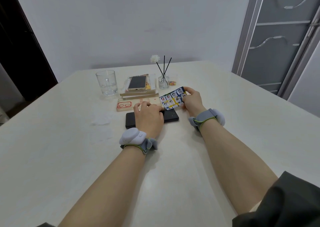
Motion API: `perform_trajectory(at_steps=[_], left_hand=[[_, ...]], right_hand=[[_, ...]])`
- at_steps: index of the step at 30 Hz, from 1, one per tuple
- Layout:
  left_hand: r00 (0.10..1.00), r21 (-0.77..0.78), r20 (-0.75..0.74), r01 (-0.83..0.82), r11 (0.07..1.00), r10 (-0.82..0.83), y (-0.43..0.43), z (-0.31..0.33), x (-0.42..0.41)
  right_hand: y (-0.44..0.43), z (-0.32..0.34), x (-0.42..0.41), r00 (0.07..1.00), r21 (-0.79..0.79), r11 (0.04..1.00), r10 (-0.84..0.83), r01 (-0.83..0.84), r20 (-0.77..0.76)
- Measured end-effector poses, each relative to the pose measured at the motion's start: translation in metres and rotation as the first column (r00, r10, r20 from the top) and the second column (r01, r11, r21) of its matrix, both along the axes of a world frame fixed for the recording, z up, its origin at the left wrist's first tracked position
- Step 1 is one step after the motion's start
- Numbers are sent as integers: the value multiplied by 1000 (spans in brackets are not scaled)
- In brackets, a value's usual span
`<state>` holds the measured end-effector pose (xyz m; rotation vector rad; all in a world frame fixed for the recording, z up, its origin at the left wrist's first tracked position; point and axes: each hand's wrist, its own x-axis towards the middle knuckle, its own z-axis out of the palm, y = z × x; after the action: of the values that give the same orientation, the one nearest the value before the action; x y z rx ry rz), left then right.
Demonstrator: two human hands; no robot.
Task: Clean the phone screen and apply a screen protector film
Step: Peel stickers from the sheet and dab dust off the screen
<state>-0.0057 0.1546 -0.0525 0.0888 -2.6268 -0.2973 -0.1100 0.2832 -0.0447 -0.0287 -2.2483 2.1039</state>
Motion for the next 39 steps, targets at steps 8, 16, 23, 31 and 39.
perform_trajectory(at_steps=[8,16,23,31,39], left_hand=[[996,197,-92,0,980,19,1,5,0],[996,826,-54,86,557,-74,-7,32,-6],[997,748,67,-34,662,-24,-17,32,-3],[992,607,115,-26,795,-55,-2,32,10],[995,523,80,-89,848,56,6,26,8]], right_hand=[[0,9,9,994,-272,962,63,-36,91],[-13,28,35,912,-246,882,409,-401,-21],[3,8,50,988,227,973,-3,38,-154],[5,3,69,995,416,908,-1,43,-102],[0,7,73,999,486,874,14,10,-45]])
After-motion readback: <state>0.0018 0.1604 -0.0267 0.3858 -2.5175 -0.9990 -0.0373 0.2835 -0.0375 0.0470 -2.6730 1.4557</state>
